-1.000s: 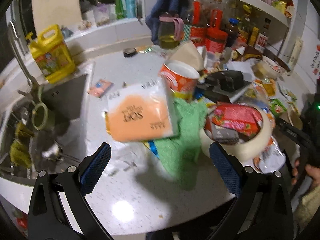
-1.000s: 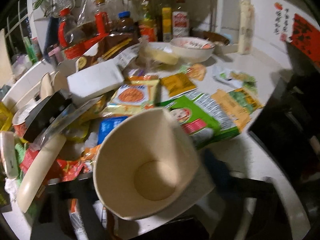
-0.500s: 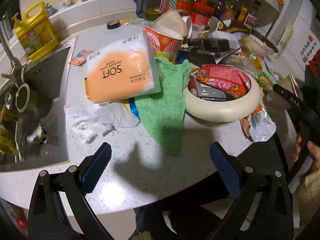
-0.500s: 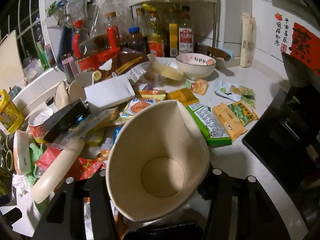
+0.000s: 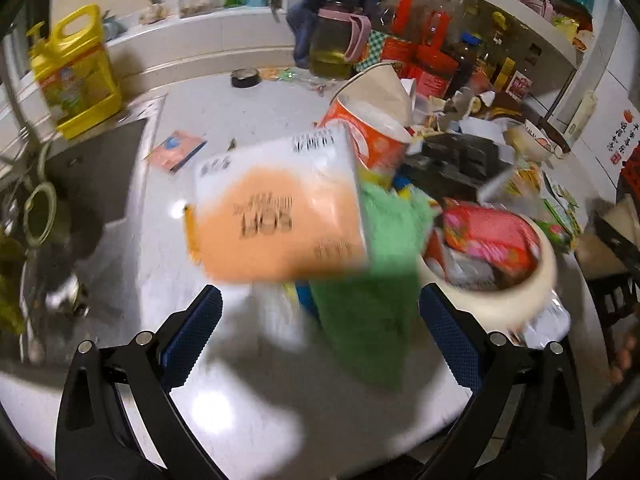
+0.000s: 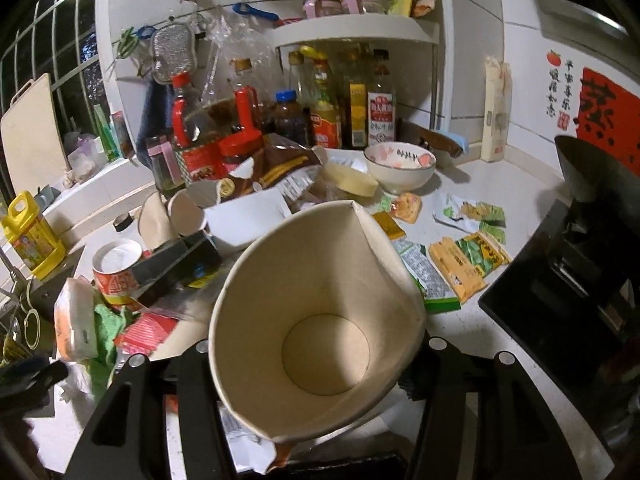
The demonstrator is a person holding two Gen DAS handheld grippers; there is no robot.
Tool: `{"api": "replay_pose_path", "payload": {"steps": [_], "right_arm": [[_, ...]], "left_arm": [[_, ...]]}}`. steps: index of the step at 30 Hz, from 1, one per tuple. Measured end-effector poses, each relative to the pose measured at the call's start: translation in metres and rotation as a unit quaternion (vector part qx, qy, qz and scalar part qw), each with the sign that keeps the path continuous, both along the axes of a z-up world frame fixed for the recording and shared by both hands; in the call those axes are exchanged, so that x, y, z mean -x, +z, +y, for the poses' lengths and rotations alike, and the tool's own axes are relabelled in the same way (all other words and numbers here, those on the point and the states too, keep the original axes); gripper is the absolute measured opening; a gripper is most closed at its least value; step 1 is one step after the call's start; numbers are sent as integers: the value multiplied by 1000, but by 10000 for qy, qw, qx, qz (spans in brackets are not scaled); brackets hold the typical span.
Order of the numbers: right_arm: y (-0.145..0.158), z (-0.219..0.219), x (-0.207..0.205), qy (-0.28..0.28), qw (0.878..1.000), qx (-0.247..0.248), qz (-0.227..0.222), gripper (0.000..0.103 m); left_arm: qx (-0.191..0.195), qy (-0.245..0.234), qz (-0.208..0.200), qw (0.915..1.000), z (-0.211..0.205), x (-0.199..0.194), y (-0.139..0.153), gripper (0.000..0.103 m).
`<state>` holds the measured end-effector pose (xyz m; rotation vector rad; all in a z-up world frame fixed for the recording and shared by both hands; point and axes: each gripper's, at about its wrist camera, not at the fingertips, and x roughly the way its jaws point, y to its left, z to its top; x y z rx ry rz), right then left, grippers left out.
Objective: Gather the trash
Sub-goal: 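Grasp the beige paper cup with the right tool, then grasp the orange-white SOFT wipes pack with the left tool while the right holds the cup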
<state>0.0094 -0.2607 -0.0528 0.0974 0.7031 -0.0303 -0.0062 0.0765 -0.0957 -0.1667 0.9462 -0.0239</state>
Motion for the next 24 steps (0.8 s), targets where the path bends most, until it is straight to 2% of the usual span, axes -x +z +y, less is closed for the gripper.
{"api": "replay_pose_path", "payload": {"steps": [3,4,11,15,19,21,22,24], "right_arm": [[8,10,3,65,9999,94,-46,57],[10,13,4,79,9999,103,-53,57],[12,35,10,206,9995,244,30,57],[9,48,14,343,9990,264,109,57],[8,58,17,438,9986,264,121,57],[7,63,17,460,9985,247,145,57],[6,65,18,467,9985,250,154,57],[6,69,19,485,9983,286,163,57]], "left_arm": [[75,30,-10,10000,9,-26,-11,96],[210,60,-25,9998,14,-32,-13,96],[424,14,-278,9987,29,-58,-17,95],[256,-259,-461,9983,30,-59,-21,94],[174,-247,-429,9986,42,-64,-21,96],[-242,-176,-339,9990,43,-72,-23,96],[-313,-181,-330,9988,44,-75,-25,96],[-232,-242,-373,9987,49,-78,-25,96]]}}
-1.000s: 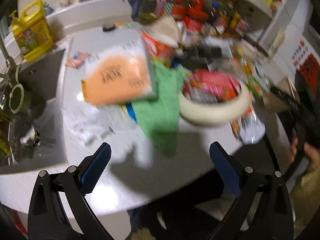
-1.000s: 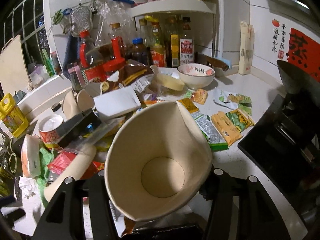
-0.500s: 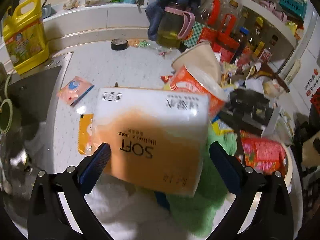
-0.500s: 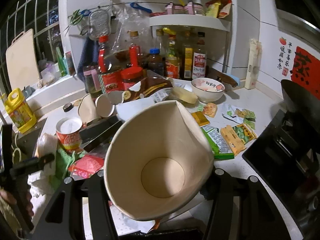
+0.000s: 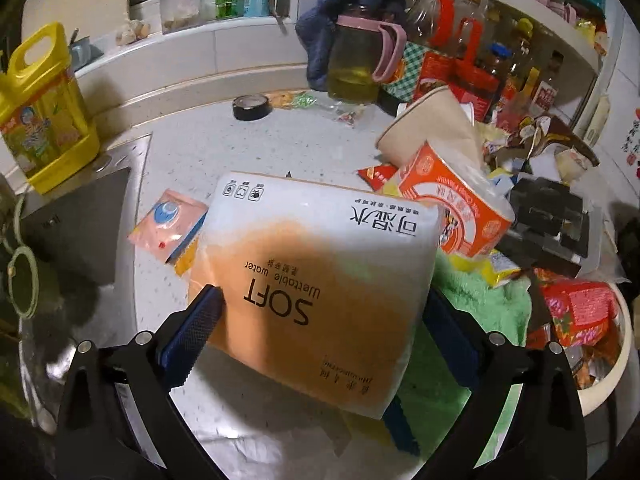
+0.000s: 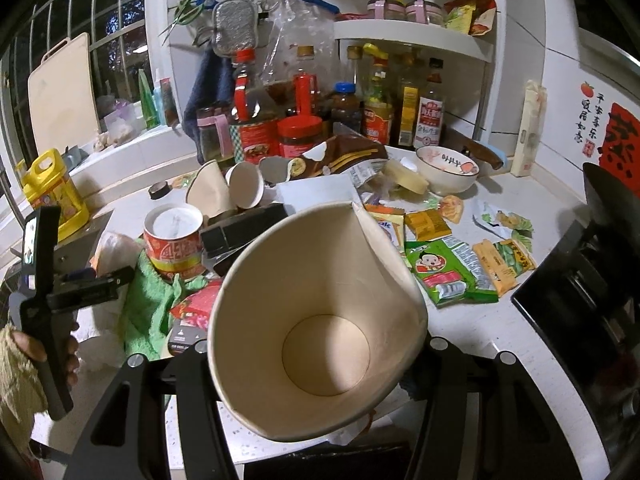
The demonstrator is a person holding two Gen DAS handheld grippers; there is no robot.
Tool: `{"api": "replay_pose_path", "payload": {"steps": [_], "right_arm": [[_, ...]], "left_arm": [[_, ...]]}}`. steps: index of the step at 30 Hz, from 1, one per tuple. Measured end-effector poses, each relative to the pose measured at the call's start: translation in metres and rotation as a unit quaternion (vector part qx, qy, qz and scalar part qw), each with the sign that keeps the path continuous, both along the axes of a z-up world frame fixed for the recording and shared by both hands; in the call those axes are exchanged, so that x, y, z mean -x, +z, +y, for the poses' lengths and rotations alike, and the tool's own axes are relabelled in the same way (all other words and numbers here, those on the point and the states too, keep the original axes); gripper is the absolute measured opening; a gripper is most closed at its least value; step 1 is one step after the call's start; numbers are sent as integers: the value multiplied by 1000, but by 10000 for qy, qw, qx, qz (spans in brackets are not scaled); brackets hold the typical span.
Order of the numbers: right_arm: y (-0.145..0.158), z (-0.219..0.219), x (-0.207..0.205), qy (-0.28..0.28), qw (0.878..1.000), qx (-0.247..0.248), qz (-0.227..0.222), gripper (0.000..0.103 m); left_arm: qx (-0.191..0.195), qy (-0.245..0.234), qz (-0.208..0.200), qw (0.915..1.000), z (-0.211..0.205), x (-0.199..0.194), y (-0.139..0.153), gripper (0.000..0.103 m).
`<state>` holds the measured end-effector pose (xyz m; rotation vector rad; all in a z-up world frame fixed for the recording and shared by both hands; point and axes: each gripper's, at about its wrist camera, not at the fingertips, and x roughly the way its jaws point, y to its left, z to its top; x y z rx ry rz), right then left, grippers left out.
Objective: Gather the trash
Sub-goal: 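Grasp the orange-white SOFT wipes pack with the left tool while the right holds the cup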
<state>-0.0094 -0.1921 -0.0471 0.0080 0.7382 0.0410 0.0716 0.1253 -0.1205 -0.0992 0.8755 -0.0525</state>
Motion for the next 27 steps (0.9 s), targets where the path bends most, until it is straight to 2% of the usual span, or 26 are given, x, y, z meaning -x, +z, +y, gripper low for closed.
{"api": "replay_pose_path", "payload": {"steps": [5,7,9,12,20,24,27], "right_arm": [[-1,6,1,-39,10000,36,17,57],[-1,7,2,-50,10000,42,7,57],[-1,8,2,-57,10000,42,0,57],[-2,10,4,-71,10000,4,-4,57],[4,26,7,-15,9999,-33,-103,58],[9,32,10,42,9998,-12,-193,58],[15,33,15,65,9996,-72,-275,58]], "left_arm": [[-88,-318,-122,9994,5,-13,-6,95],[-144,-423,-251,9987,6,-11,-5,83],[-207,-500,-344,9979,8,-8,-2,51],[-57,-554,-422,9976,15,-7,2,36],[426,-525,-701,9952,35,7,26,24],[669,-532,-874,9925,41,25,41,23],[686,-695,-1068,9895,37,46,59,23]]}}
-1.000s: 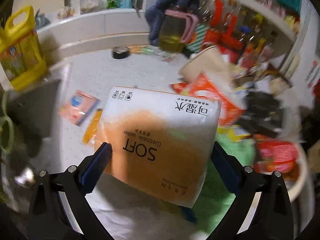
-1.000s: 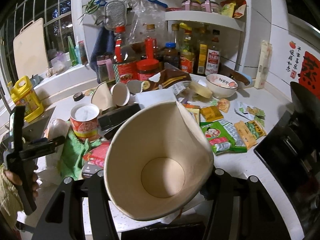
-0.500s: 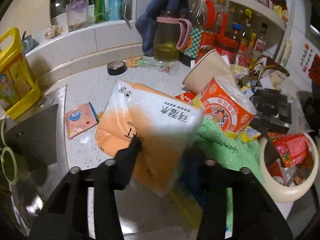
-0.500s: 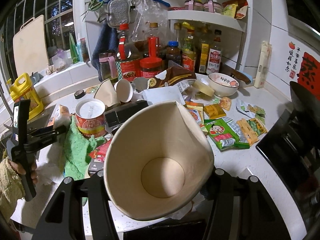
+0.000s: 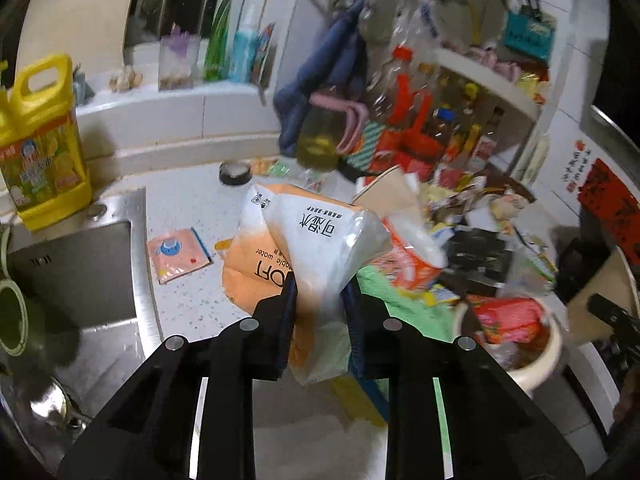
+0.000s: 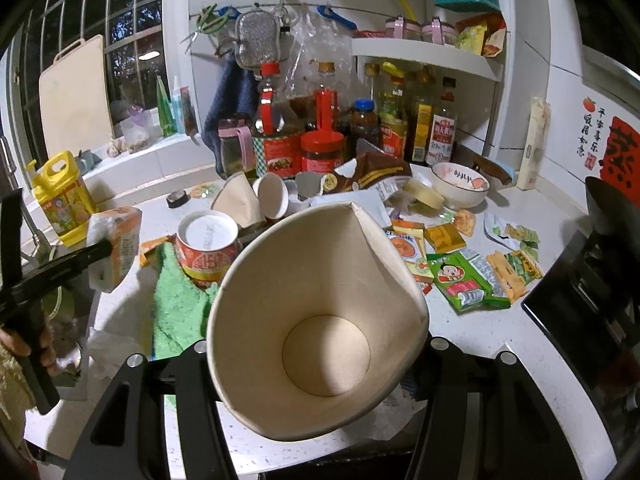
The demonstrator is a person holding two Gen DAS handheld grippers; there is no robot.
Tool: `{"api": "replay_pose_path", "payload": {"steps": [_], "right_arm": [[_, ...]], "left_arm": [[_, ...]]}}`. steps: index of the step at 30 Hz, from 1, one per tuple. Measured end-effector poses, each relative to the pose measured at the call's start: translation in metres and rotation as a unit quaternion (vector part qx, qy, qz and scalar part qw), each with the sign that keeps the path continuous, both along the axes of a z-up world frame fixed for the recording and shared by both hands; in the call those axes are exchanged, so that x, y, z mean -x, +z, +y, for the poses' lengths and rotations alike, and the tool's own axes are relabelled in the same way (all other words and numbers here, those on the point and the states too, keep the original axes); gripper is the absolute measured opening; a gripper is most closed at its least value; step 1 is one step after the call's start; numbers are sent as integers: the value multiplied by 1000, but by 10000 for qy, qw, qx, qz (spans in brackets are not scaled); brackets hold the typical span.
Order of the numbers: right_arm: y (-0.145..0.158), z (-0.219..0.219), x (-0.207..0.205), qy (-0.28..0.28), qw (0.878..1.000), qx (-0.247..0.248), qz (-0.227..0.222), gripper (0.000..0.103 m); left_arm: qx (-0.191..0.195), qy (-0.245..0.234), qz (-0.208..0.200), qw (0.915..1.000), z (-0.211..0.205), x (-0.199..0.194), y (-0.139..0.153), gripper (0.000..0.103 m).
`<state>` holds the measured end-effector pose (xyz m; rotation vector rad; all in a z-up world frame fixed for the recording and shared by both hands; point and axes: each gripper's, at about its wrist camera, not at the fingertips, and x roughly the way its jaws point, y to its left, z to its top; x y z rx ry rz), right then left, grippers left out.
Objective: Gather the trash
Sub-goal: 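Grasp the orange-white SOFT wipes pack with the left tool while the right holds the cup, then carry the wipes pack and cup down into the trash bin and open both tools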
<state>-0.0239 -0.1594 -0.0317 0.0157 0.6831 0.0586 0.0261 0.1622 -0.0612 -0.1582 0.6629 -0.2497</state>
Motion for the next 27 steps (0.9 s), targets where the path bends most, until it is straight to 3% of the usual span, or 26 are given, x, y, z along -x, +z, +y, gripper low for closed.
{"api": "replay_pose_path", "payload": {"steps": [5,8,11,14,18,20,24,27], "right_arm": [[17,-5,14,-33,9998,-138,-150,56],[29,-14,30,-61,9996,-115,-242,56],[31,-31,51,-192,9997,-5,-182,56],[20,-55,75,-438,9989,32,155,56],[-25,-88,100,-671,9938,156,874,55],[-56,-100,106,-637,9906,126,1205,55],[-143,-118,105,-336,9781,-11,2052,55],[-205,-124,99,-41,9672,-138,2537,55]], "left_arm": [[69,-424,-252,9988,-17,36,30,23],[153,-987,-401,9942,-37,72,47,23],[213,-1760,-313,9837,-67,109,54,23],[265,-2629,0,9645,-102,143,48,23],[207,-3308,558,9418,-143,174,21,23],[-4,-3476,935,9330,-165,186,-9,23],[-437,-3348,1552,9284,-194,199,-76,23],[-672,-2979,2136,9280,-210,201,-144,23]]}}
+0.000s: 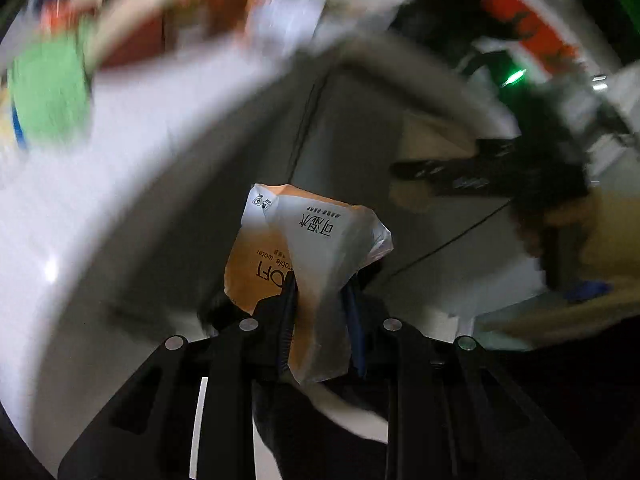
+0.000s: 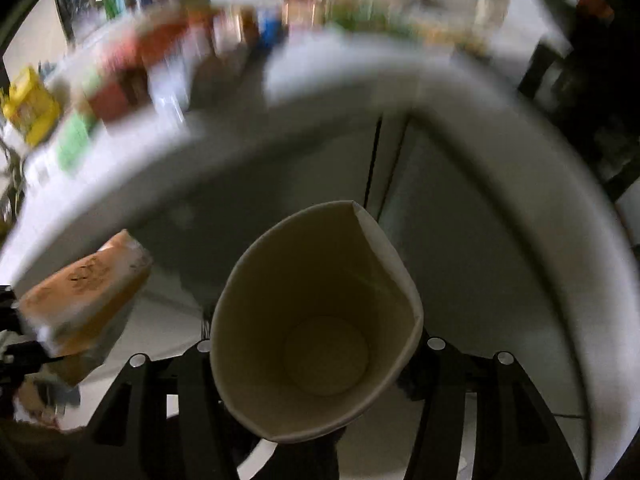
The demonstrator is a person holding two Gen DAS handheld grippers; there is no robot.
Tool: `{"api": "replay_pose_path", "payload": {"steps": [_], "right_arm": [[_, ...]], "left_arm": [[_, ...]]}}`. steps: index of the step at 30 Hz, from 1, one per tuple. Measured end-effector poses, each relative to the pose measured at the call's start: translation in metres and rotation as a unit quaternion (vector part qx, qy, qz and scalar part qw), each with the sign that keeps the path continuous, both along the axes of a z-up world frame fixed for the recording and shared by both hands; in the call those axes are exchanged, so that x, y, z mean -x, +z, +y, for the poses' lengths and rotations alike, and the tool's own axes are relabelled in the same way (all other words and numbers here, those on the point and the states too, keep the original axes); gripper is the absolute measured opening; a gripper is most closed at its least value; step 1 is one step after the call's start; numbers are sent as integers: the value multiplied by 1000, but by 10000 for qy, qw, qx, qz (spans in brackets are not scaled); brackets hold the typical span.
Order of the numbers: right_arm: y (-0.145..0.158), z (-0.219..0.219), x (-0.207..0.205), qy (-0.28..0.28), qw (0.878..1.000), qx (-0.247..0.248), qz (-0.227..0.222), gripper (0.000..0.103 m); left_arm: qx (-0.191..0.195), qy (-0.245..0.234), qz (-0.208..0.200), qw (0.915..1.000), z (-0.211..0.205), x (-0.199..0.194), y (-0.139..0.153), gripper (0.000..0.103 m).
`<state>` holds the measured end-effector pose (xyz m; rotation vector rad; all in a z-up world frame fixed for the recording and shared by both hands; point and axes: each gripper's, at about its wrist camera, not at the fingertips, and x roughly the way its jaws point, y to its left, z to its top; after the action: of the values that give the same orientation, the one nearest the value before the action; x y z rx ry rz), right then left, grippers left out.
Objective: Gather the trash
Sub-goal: 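Carry the wipes pack and cup down into the trash bin and open both tools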
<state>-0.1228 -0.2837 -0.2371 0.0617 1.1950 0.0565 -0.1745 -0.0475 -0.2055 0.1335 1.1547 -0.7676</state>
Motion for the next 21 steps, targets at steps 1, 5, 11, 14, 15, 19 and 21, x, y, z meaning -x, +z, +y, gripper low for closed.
{"api": "replay_pose_path", "payload": {"steps": [1,5,11,14,15,19,21], "right_arm": [[-14,-1,-2,78,9999,-26,69,55],[-77,-2,-12,368,9978,-112,548,63],[-94,-2,-22,690,9963,19,506,90],[-76,-8,-17,628,9975,63,303,97],[-64,-11,-16,596,9981,34,174,98],[10,-22,-21,498,9978,-163,-394,98],[49,-22,-28,602,9942,-378,-804,98]], "left_arm": [[-112,112,173,9997,-5,-1,-27,24],[-432,433,608,9963,-23,-3,-97,30],[-615,948,601,9918,-33,-8,-118,76],[-570,1055,611,9909,-27,-6,-103,77],[-567,1059,567,9911,-26,-5,-94,77],[-474,1025,240,9933,-15,11,-32,82],[-445,977,-40,9942,-11,16,4,83]]}}
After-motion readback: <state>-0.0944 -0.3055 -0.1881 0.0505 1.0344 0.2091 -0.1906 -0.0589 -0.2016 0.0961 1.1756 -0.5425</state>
